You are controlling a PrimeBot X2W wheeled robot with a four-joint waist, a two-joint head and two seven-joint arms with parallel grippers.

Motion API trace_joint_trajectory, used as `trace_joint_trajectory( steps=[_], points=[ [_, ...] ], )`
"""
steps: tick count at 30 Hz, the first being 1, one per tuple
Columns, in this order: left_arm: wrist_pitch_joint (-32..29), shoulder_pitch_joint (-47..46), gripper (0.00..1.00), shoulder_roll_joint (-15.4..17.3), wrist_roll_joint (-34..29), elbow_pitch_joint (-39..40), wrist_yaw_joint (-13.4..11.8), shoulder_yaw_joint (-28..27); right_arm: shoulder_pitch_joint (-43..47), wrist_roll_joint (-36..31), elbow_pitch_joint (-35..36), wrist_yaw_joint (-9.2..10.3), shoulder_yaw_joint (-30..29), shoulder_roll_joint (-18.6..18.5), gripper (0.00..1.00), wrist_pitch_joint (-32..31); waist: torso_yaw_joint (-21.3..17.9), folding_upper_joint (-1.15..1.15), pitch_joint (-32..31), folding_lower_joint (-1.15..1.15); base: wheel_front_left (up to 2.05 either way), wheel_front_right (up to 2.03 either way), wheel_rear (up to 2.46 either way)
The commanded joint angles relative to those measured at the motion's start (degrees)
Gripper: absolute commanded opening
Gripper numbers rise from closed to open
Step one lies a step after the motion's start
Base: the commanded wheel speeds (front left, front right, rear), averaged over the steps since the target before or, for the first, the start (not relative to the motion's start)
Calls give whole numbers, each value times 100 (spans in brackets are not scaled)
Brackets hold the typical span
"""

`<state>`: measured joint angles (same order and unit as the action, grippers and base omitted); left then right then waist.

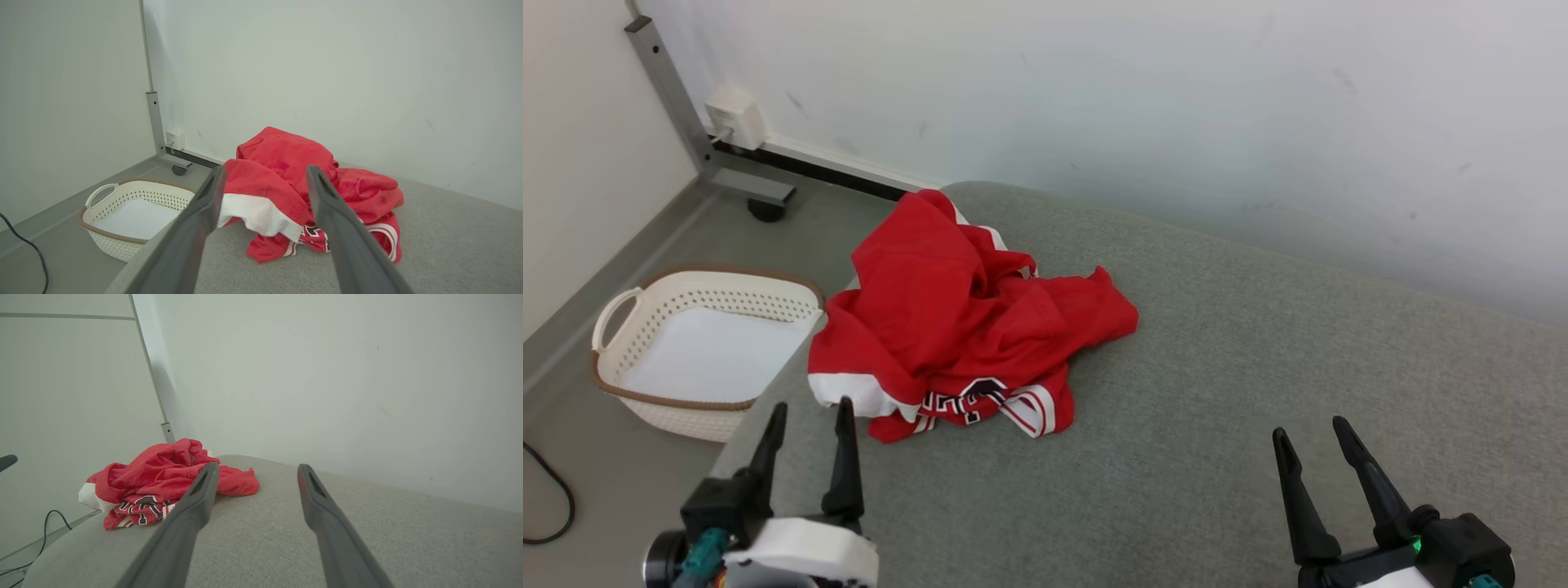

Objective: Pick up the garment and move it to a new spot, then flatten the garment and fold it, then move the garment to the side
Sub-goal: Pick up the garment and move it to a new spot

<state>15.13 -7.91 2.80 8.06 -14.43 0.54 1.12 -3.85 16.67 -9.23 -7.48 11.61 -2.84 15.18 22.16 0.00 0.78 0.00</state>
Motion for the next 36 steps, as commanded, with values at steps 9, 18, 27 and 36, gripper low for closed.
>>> trace_joint_trajectory(
  steps=[9,18,27,36],
  points=[
    [-173,-1130,100,294,191,-437,393,-84,-102,23,55,-2,-143,-10,100,-4,-284,0,128,0,0,0,0],
    [-1575,-2704,100,832,550,-1143,510,-263,-368,21,96,-2,-179,-10,100,-4,-949,0,528,0,0,0,0],
    [-3278,-3823,100,1570,812,-2531,640,-162,-589,37,82,-2,-169,-11,100,-5,-1863,0,860,0,0,0,0],
    [-4021,-3946,100,2205,950,-3901,676,-144,-613,182,85,-2,-216,-9,100,-5,-2729,0,983,0,0,0,0]
  ],
)
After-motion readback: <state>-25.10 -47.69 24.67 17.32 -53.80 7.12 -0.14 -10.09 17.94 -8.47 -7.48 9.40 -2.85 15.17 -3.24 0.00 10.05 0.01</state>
